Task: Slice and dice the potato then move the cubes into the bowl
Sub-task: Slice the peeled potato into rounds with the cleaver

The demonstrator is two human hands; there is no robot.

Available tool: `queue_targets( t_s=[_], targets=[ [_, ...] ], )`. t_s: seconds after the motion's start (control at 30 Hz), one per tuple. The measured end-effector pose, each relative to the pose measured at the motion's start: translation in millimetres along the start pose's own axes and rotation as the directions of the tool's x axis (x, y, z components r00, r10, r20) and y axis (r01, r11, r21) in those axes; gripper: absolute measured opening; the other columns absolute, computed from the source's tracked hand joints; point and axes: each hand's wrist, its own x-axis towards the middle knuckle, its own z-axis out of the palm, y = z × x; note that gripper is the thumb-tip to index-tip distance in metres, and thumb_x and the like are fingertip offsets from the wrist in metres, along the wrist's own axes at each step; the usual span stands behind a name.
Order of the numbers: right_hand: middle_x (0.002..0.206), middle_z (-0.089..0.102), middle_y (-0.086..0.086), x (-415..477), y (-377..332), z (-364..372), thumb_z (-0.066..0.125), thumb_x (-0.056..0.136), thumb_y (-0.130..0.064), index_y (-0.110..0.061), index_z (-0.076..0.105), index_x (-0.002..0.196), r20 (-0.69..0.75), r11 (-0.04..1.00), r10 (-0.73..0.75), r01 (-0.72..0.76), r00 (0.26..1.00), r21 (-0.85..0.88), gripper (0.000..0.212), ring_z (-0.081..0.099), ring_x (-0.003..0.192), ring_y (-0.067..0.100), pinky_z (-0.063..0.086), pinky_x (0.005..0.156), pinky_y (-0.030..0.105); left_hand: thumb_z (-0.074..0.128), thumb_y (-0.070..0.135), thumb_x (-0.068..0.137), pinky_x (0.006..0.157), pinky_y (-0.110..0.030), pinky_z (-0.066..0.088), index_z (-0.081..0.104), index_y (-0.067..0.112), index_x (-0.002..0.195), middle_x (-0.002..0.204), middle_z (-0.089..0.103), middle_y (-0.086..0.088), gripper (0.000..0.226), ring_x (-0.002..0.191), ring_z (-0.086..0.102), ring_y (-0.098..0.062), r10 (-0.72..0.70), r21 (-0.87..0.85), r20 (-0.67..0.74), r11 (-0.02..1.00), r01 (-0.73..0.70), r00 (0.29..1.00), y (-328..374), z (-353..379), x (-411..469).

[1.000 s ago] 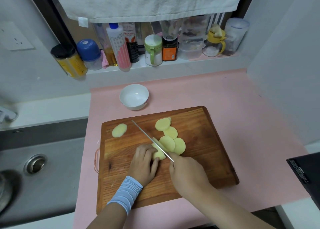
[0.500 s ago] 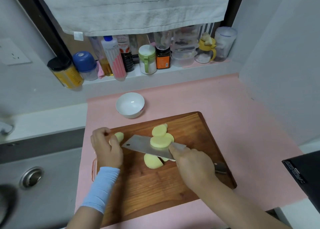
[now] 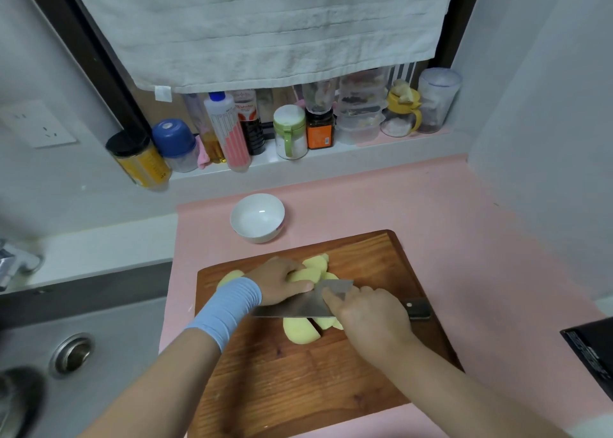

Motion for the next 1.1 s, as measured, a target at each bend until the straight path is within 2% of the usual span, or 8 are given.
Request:
queue_targets(
  t_s=[0.13, 0.23, 0.33, 0.47, 0.6, 0.7, 0.87, 1.1],
  targets=[
    [0.084, 0.064, 0.012, -2.8, -2.0, -7.1, 0.064, 0.087, 0.002, -0.015, 0.048, 0.144, 0.007, 0.998, -0.041, 0.041, 0.999, 0.057, 0.062, 0.059, 0.067, 0.027, 0.04, 0.055, 0.033, 0.045, 0.077, 0.07, 0.108, -0.041, 0.038, 0.052, 0.033, 0.139, 0.14, 0.053, 0.005, 0.082, 0.126, 0.05, -0.021, -0.176, -0.021, 0.062, 0.984, 0.178, 0.982, -12.9, -7.0, 11.0],
    [0.097, 0.064, 0.009, 1.4, 0.3, -6.6, 0.051, 0.092, 0.005, -0.017, 0.043, 0.139, 0.008, 0.996, 0.001, -0.001, 1.0, 0.086, 0.053, 0.052, 0.074, 0.026, 0.041, 0.063, 0.035, 0.048, 0.059, 0.093, 0.103, -0.037, 0.038, 0.053, 0.031, 0.139, 0.14, 0.052, 0.001, 0.054, 0.123, 0.051, -0.025, -0.218, -0.069, 0.045, 0.973, 0.221, 0.975, -21.0, -11.9, 11.7],
    [0.1, 0.066, 0.002, 2.5, 2.4, -4.8, 0.054, 0.092, -0.001, -0.023, 0.051, 0.133, 0.083, 0.973, 0.081, -0.097, 0.993, 0.212, 0.047, 0.062, 0.082, 0.022, 0.052, 0.071, 0.036, 0.046, 0.037, 0.102, 0.102, -0.029, 0.034, 0.06, 0.026, 0.132, 0.136, 0.056, 0.005, 0.035, 0.123, 0.051, -0.018, -0.209, -0.304, -0.196, 0.942, 0.143, 0.958, -27.5, -15.8, -1.7],
    [0.088, 0.069, -0.007, -2.4, 3.6, -0.7, 0.052, 0.097, -0.018, -0.04, 0.059, 0.13, 0.092, 0.907, 0.167, -0.189, 0.982, 0.375, 0.04, 0.065, 0.079, 0.019, 0.05, 0.062, 0.033, 0.046, 0.017, 0.1, 0.084, -0.023, 0.044, 0.064, 0.027, 0.098, 0.108, 0.065, 0.004, 0.021, 0.101, 0.06, -0.018, -0.369, -0.57, -0.609, 0.819, -0.064, 0.702, -37.5, -8.3, -32.1],
    [0.075, 0.062, -0.008, -9.2, 0.3, -3.5, 0.045, 0.099, -0.026, -0.029, 0.065, 0.095, 0.141, 0.826, 0.267, -0.302, 0.953, 0.476, 0.021, 0.061, 0.071, 0.015, 0.04, 0.053, 0.029, 0.05, 0.009, 0.097, 0.085, -0.028, 0.045, 0.057, 0.022, 0.088, 0.091, 0.062, 0.009, 0.018, 0.094, 0.058, -0.018, -0.525, -0.681, -0.684, 0.708, -0.186, 0.507, -43.1, 15.7, -58.5],
    [0.079, 0.064, -0.011, -14.6, -6.0, -2.7, 0.045, 0.101, -0.028, -0.033, 0.063, 0.098, 0.183, 0.737, 0.306, -0.354, 0.934, 0.575, 0.02, 0.059, 0.071, 0.012, 0.039, 0.054, 0.026, 0.057, 0.008, 0.094, 0.078, -0.022, 0.043, 0.055, 0.026, 0.085, 0.088, 0.06, 0.018, 0.02, 0.085, 0.055, -0.002, -0.309, -0.477, -0.751, 0.865, -0.157, 0.583, -40.1, 53.3, -71.5],
    [0.078, 0.058, -0.01, -29.3, -30.6, -7.1, 0.042, 0.105, -0.033, -0.028, 0.061, 0.117, 0.126, 0.741, 0.296, -0.311, 0.947, 0.595, 0.023, 0.054, 0.073, 0.016, 0.039, 0.06, 0.028, 0.064, 0.028, 0.086, 0.088, -0.023, 0.043, 0.06, 0.019, 0.102, 0.105, 0.052, 0.009, 0.019, 0.1, 0.053, -0.011, 0.191, -0.02, -0.676, 0.961, -0.277, 0.712, -25.9, 117.8, -74.6],
    [0.096, 0.069, 0.0, -46.7, -59.3, -9.1, 0.036, 0.106, -0.032, -0.034, 0.056, 0.126, 0.142, 0.77, 0.27, -0.302, 0.952, 0.562, 0.028, 0.064, 0.093, 0.025, 0.04, 0.072, 0.034, 0.065, 0.031, 0.088, 0.102, -0.011, 0.03, 0.06, 0.012, 0.11, 0.114, 0.052, 0.001, 0.029, 0.109, 0.044, -0.008, 0.174, -0.034, -0.721, 0.958, -0.286, 0.671, -17.7, 144.4, -66.1]
  ],
)
